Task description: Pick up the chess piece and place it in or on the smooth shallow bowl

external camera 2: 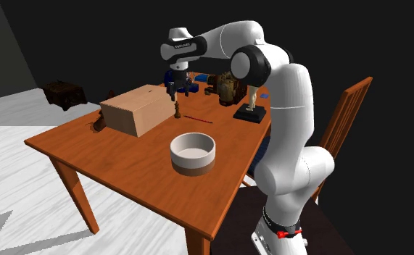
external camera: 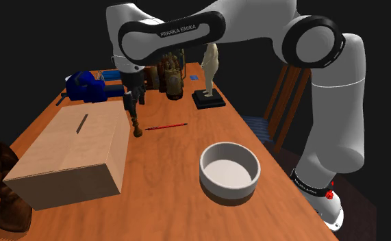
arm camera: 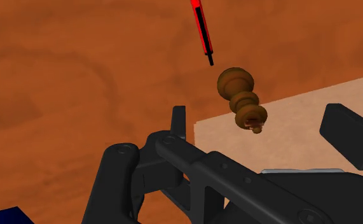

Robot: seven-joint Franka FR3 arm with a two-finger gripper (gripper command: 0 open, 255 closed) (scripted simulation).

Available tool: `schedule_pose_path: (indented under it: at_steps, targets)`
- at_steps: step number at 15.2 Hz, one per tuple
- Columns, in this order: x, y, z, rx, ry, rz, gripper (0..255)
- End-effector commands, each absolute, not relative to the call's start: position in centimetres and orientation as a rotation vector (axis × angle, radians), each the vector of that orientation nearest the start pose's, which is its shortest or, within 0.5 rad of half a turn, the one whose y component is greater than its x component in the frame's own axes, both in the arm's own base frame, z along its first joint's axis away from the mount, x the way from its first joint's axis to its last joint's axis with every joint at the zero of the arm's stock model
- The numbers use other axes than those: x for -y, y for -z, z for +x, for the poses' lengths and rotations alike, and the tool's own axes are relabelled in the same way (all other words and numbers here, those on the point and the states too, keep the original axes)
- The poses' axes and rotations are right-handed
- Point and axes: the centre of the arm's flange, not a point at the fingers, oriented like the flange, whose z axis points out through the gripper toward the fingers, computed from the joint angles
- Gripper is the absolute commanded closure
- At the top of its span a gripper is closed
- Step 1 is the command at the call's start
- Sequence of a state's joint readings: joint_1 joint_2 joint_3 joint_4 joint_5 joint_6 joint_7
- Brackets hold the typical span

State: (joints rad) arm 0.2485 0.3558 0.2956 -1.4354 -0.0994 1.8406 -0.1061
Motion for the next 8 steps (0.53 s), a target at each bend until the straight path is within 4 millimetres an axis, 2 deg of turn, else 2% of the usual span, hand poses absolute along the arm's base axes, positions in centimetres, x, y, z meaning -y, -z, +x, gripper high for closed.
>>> schedule_pose_path:
  at_steps: [1,2,8]
  targets:
    - [-33.9,-49.4,60.5,1.049,0.093,-2.946,0]
    - [-34.0,-49.3,60.5,1.052,0.093,-2.945,0]
    - [-34.1,-46.2,60.7,1.052,0.093,-2.945,0]
